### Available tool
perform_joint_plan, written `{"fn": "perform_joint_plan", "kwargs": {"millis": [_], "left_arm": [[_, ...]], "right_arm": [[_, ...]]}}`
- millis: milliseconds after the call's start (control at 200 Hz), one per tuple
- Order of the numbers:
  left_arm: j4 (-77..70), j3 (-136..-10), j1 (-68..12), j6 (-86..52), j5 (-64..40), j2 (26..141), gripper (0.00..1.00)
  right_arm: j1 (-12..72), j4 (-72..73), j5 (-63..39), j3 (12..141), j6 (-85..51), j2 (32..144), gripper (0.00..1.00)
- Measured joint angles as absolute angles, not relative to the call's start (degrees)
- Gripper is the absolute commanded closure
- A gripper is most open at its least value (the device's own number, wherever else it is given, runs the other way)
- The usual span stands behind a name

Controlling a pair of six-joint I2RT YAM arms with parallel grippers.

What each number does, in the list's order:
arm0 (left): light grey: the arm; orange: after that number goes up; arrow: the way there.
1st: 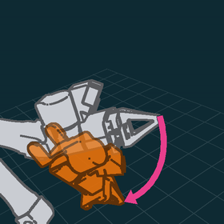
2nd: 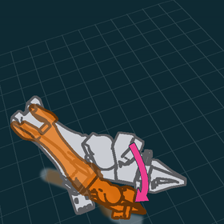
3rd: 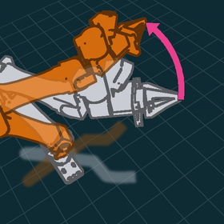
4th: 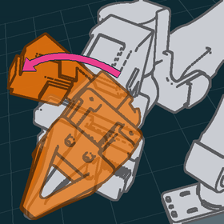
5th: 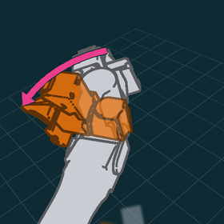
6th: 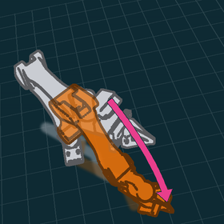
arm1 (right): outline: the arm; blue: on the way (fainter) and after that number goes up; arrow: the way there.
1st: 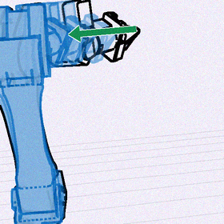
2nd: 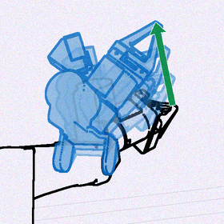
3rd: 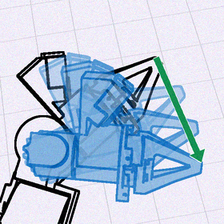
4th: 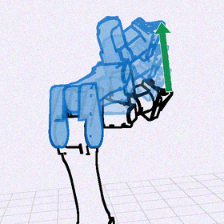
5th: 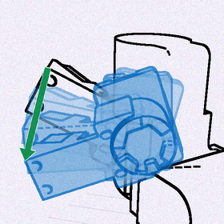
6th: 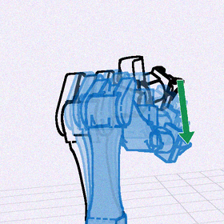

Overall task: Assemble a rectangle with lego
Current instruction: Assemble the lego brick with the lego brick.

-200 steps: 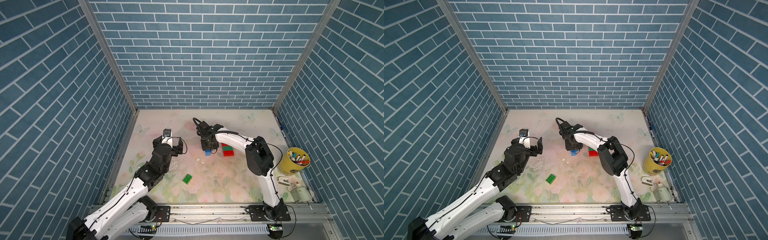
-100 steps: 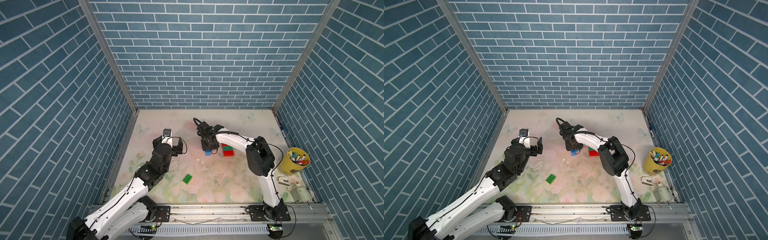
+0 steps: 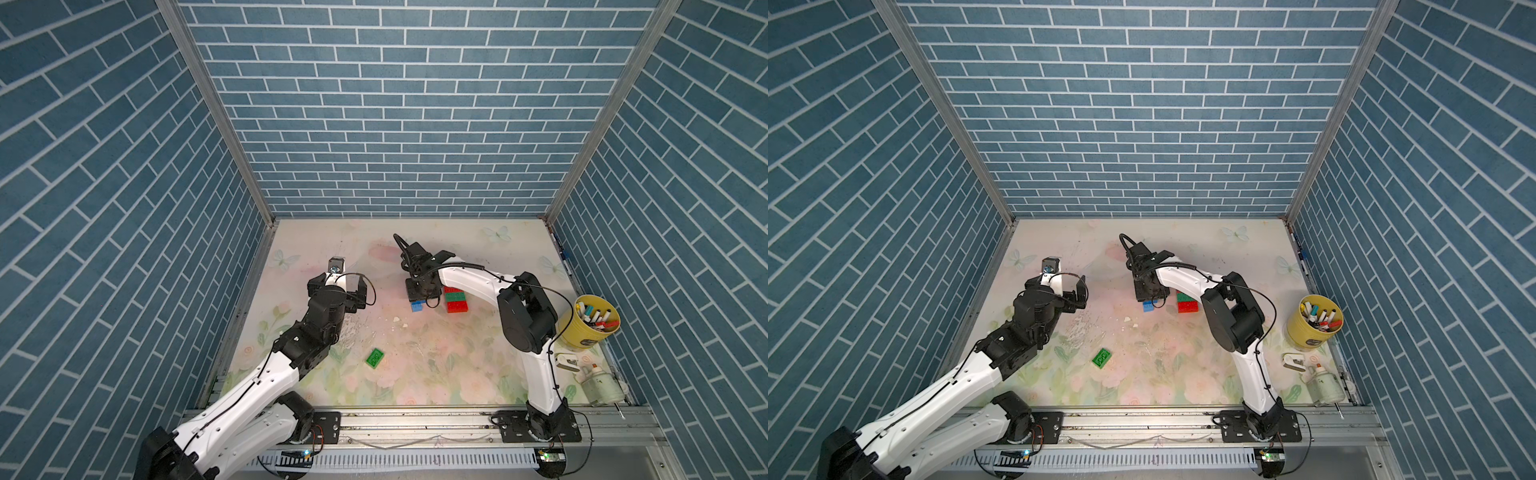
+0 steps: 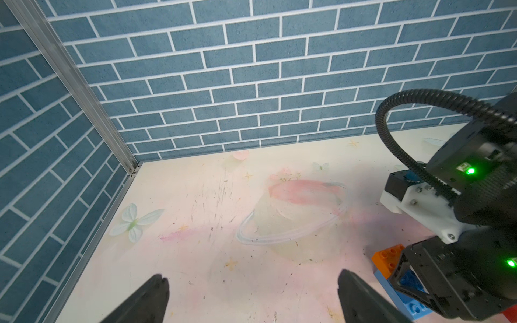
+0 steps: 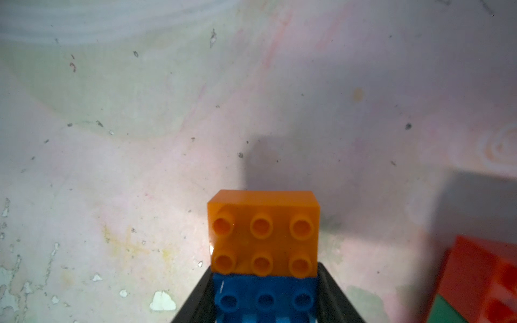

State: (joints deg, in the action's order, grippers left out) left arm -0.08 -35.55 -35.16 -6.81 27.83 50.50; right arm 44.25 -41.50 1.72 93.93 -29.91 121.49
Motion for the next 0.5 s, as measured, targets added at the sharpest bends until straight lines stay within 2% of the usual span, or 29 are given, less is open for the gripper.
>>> {"fn": "perform_joint_plan", "kwargs": {"millis": [255,500], "left_arm": [[1.04,-36.23,-35.14,-7.75,28.18,51.07,0.0],[2.0,-36.29,-35.14,-8.16,28.34,50.43,0.0]], "right_arm": [[44.47,-43.79,2.35,95.85,-29.08,123.46,0.68],[46.54,-48.73,7.79,100.38,-29.69,126.43,0.68]]}}
